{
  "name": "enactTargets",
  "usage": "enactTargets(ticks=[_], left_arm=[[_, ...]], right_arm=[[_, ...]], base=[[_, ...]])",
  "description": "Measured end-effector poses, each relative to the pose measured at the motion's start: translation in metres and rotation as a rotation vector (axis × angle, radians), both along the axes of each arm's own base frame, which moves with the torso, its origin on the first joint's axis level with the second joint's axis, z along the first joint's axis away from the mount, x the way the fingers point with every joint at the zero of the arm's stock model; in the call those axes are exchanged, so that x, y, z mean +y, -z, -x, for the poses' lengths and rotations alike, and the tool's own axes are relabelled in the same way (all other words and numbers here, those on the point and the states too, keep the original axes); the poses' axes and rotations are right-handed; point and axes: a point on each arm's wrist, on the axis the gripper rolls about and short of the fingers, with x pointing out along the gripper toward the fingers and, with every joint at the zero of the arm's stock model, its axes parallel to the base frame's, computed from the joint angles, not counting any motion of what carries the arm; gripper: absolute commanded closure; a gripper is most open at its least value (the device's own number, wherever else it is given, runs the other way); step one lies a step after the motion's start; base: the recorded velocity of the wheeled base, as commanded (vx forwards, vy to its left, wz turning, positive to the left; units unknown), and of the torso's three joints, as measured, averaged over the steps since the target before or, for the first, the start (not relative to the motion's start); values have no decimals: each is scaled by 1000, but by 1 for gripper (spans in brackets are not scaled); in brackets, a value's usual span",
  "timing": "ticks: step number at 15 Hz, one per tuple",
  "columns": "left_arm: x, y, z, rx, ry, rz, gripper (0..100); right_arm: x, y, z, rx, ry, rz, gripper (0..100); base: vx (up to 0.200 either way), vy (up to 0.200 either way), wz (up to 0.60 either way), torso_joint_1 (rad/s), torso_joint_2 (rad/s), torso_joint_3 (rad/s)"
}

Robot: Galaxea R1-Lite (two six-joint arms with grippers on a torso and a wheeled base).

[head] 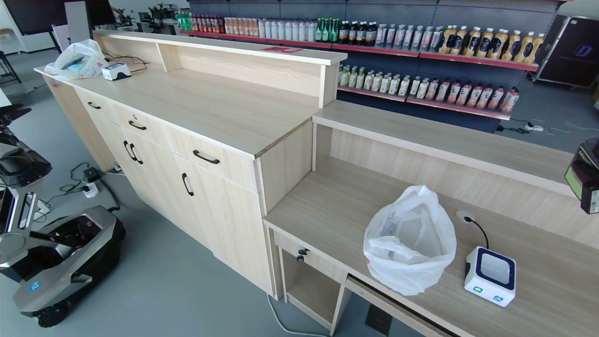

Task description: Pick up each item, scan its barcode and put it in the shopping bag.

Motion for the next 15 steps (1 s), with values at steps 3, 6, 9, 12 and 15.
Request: enactTargets(ticks=[3,6,9,12,15], left_arm=[[0,0,0,0,0,0,0],[0,0,0,0,0,0,0],[0,0,0,0,0,0,0],[0,0,0,0,0,0,0],[0,0,0,0,0,0,0]], right_arm=[[8,25,-33,71,-110,-53,100],[14,67,-68,201,-190,-128,100],[17,106,-94,314,-268,-242,100],[17,134,-116,321,-299,-260,100],[22,155,-136,342,-335,-250,100]], base=[[0,0,0,0,0,0],[0,0,0,0,0,0],[0,0,0,0,0,0],[0,0,0,0,0,0],[0,0,0,0,0,0]])
